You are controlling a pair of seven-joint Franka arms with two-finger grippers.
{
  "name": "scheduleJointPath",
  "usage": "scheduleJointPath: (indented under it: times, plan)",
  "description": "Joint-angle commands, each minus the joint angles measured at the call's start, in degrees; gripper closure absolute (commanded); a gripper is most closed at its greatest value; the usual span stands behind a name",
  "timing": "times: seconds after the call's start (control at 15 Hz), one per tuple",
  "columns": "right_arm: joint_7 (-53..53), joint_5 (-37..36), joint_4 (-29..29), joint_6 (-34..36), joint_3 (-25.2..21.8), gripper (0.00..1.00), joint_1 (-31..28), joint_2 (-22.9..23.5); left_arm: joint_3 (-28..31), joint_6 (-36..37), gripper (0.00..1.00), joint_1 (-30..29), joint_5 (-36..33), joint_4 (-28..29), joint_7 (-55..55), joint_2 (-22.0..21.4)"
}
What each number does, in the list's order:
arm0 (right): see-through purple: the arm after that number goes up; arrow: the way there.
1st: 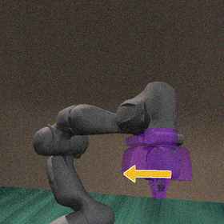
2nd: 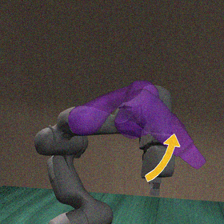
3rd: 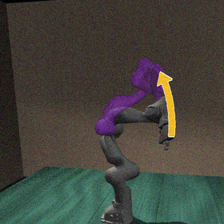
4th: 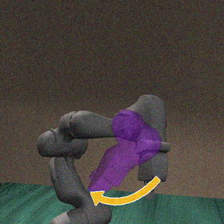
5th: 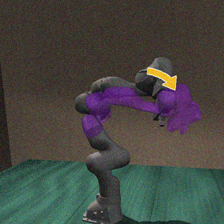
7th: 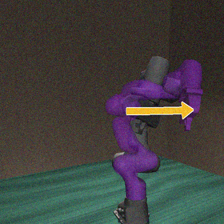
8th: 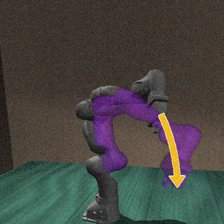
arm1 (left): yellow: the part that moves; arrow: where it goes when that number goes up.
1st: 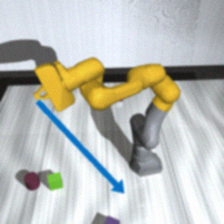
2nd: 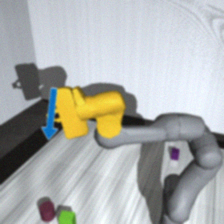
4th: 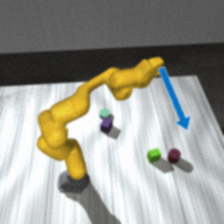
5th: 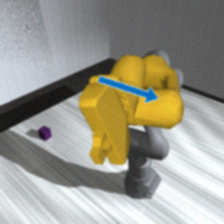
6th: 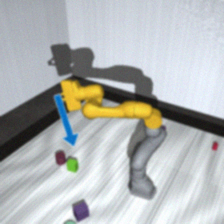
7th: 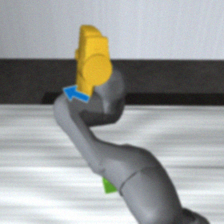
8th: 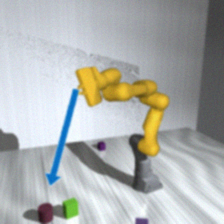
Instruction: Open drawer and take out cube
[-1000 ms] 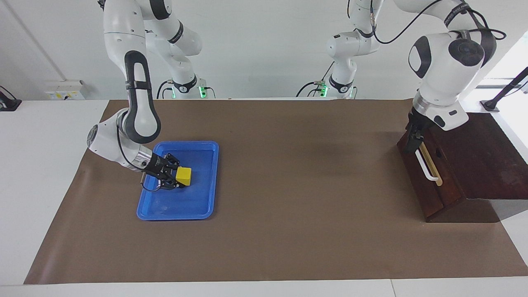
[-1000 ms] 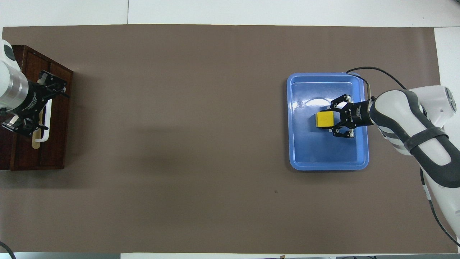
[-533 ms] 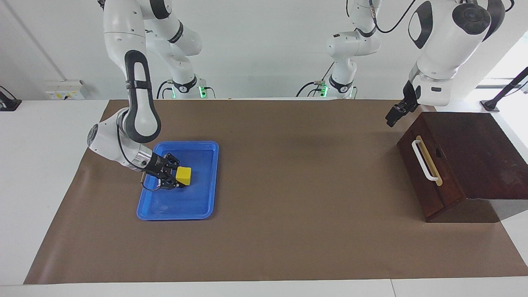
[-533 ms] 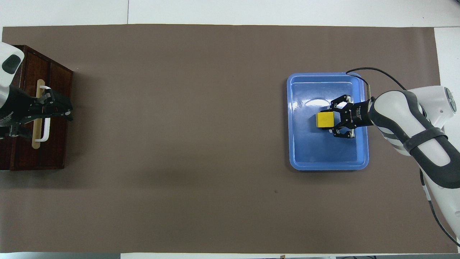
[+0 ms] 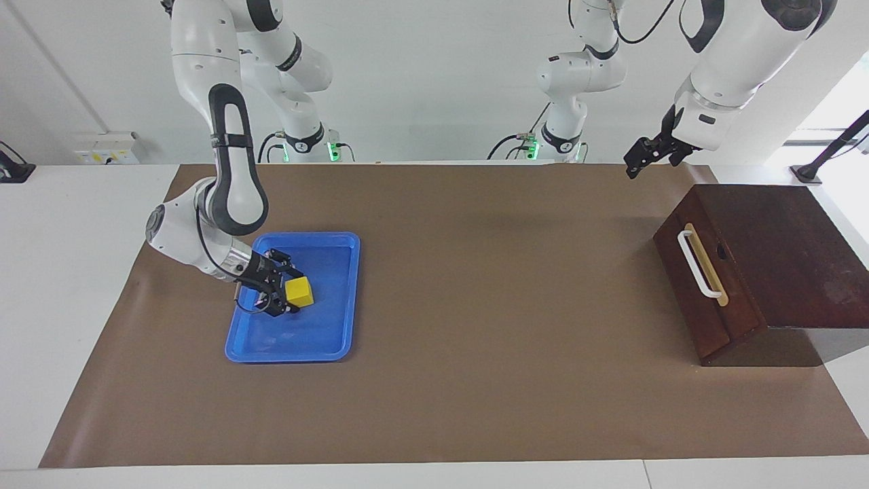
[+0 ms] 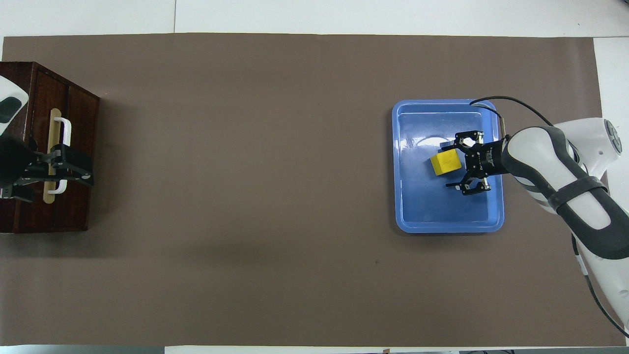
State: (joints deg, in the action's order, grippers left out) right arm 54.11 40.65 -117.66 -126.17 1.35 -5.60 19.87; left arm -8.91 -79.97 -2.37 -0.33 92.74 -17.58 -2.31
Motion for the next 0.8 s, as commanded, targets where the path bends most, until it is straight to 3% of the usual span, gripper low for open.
scheduleJointPath:
  times: [0.0,0.2,0.47,0.73]
  plan:
    - [-0.41,-1.19,1.72,1.79,0.23,0.0,-0.46,-0.8,1.53,0.51,0.0,1.58,0.42,0.16,1.94,0.9]
    - [1.87,-1.71,4.79,4.17,-0.12,0.0,-0.46,-1.67,1.79,0.52,0.0,2.46,0.76,-0.02,2.72,1.34]
    - [3.99,-8.55,9.28,9.79,-0.12,0.0,-0.55,-5.44,3.46,1.74,0.0,2.46,1.83,-1.86,2.9,2.4]
    - [-1.78,-20.95,20.94,23.91,0.32,0.0,-0.38,-7.39,3.11,2.53,0.0,2.9,0.86,-1.95,3.69,2.14]
